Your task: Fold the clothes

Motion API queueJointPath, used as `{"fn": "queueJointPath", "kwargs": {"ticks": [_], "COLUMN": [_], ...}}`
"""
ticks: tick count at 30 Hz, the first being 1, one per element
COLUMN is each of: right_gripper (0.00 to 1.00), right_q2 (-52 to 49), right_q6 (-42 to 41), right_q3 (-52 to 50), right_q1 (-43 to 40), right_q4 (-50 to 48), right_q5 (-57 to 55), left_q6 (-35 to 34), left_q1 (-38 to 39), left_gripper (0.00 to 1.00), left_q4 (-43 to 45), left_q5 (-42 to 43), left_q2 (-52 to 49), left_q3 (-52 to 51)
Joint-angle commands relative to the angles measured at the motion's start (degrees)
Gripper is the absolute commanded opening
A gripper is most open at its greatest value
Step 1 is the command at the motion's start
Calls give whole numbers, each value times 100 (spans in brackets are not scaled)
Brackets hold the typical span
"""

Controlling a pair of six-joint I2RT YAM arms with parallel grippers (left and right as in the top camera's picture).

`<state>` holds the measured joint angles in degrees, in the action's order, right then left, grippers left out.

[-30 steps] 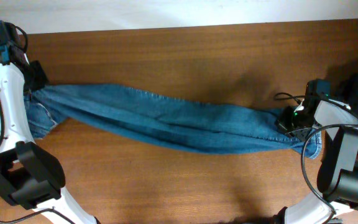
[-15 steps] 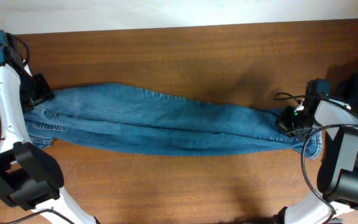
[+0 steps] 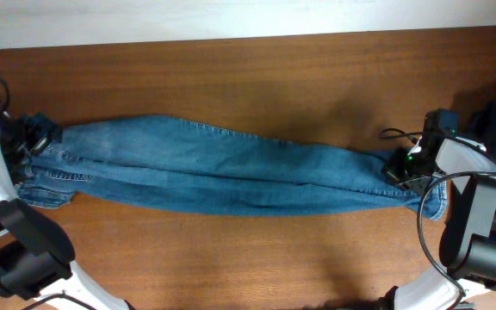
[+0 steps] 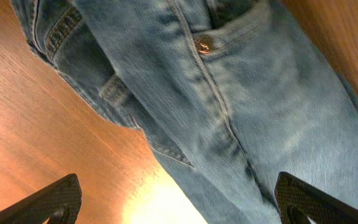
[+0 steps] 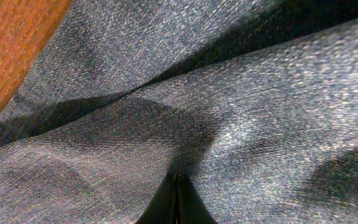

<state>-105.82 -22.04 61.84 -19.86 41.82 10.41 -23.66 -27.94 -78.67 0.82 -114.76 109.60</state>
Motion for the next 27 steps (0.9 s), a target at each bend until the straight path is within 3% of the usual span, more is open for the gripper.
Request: {"fn": "queueJointPath", "kwargs": {"ticks": [1, 9, 16, 27], "right_gripper": [4, 4, 4, 4], "right_q2": [-341, -341, -341, -341], "right_q6": [61, 63, 63, 63], "right_q3": [-162, -162, -162, -162], "right_q1": [-166, -166, -164, -166], "right_q4": [42, 63, 120, 192], "right_q5": [-852, -855, -852, -852], "left_q6": [-118, -157, -527, -568], "left_q1": [-264, -719, -1025, -1099], "left_gripper": [99, 99, 99, 99], "left_q4": [380, 1679, 1998, 2271], "left_q5": [645, 844, 846, 907], "left_q2": [96, 96, 66, -332], "left_q3": [-485, -1213, -1231, -1390]}}
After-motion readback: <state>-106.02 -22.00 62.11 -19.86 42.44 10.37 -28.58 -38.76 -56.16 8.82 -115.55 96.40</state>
